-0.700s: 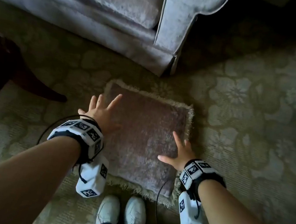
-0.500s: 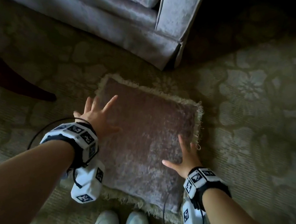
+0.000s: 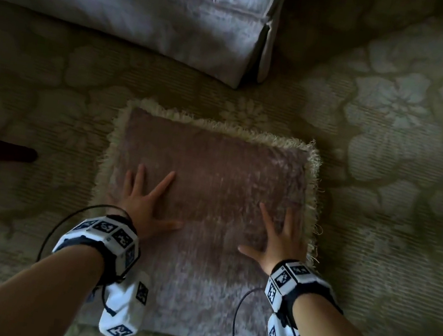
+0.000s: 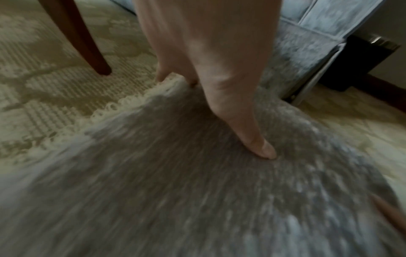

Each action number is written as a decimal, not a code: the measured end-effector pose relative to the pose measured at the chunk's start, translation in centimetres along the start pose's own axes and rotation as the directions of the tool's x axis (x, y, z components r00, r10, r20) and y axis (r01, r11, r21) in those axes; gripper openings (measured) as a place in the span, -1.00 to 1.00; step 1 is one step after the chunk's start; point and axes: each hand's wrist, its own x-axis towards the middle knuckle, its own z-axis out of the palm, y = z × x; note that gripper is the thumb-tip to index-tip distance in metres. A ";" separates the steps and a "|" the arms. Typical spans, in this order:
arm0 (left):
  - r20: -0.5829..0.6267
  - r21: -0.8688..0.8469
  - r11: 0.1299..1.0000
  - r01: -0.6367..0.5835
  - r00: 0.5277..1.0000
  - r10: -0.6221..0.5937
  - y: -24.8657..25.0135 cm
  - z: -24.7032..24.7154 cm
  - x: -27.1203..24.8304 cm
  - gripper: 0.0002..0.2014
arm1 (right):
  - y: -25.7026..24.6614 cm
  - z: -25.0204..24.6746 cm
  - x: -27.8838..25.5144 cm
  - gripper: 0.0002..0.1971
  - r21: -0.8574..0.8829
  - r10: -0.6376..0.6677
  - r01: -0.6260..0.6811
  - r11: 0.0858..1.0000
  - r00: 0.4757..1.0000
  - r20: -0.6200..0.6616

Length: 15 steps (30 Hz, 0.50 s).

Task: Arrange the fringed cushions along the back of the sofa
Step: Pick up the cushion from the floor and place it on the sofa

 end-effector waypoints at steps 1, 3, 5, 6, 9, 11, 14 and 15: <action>0.003 -0.017 1.000 0.016 1.000 -0.016 -0.6 0.5 0.1 0.02 | 0.2 0.1 0.1 0.08 0.022 0.004 -0.004 1.000 1.000 -0.006; -0.013 -0.058 0.998 0.039 0.999 -0.039 -1.5 1.4 0.4 0.04 | 1.0 0.2 0.4 0.12 0.086 0.016 -0.014 0.996 1.000 -0.020; -0.031 -0.078 0.995 0.066 0.997 -0.069 -2.4 1.8 0.7 0.08 | 1.7 0.2 0.7 0.15 0.186 0.040 -0.039 0.982 0.999 -0.004; -0.033 -0.088 0.992 0.092 0.995 -0.095 -2.7 1.8 0.8 0.11 | 2.0 0.2 0.9 0.17 0.224 0.061 -0.061 0.973 0.998 0.009; -0.017 -0.178 0.960 0.215 0.975 -0.222 -3.7 2.1 0.9 0.22 | 2.5 0.4 1.3 0.28 0.219 0.142 -0.154 0.963 0.987 0.073; -0.014 -0.232 0.934 0.271 0.959 -0.282 -4.2 2.6 1.1 0.26 | 2.5 0.4 1.8 0.34 0.235 0.161 -0.183 0.955 0.981 0.111; -0.008 -0.298 0.911 0.286 0.953 -0.302 -4.5 2.8 1.3 0.29 | 2.5 0.3 2.2 0.40 0.301 0.129 -0.167 0.939 0.981 0.141; -0.005 -0.312 0.909 0.278 0.956 -0.294 -4.6 2.9 1.5 0.29 | 2.5 0.4 2.3 0.42 0.312 0.121 -0.158 0.937 0.983 0.134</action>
